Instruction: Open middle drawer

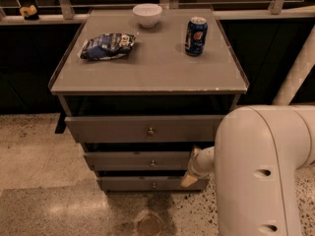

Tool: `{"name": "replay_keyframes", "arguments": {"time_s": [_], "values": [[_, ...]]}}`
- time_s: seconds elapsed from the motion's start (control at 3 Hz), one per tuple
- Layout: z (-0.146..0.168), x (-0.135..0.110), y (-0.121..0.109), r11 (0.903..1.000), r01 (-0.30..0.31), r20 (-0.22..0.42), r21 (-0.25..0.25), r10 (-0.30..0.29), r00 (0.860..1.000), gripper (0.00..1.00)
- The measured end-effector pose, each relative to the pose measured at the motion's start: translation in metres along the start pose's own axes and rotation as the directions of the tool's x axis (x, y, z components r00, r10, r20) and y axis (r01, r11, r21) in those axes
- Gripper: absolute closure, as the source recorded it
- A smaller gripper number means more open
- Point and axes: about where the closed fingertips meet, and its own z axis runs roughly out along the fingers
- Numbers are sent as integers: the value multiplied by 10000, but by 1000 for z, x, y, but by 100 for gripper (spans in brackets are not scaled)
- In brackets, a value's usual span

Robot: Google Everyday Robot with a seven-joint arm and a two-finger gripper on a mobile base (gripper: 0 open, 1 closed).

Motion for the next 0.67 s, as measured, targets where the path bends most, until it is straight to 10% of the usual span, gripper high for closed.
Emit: {"name": "replay_keyframes", "arguments": {"time_s": [0.67], "values": [[0, 0, 0, 10000, 0, 0, -1, 0, 10000, 65]]}}
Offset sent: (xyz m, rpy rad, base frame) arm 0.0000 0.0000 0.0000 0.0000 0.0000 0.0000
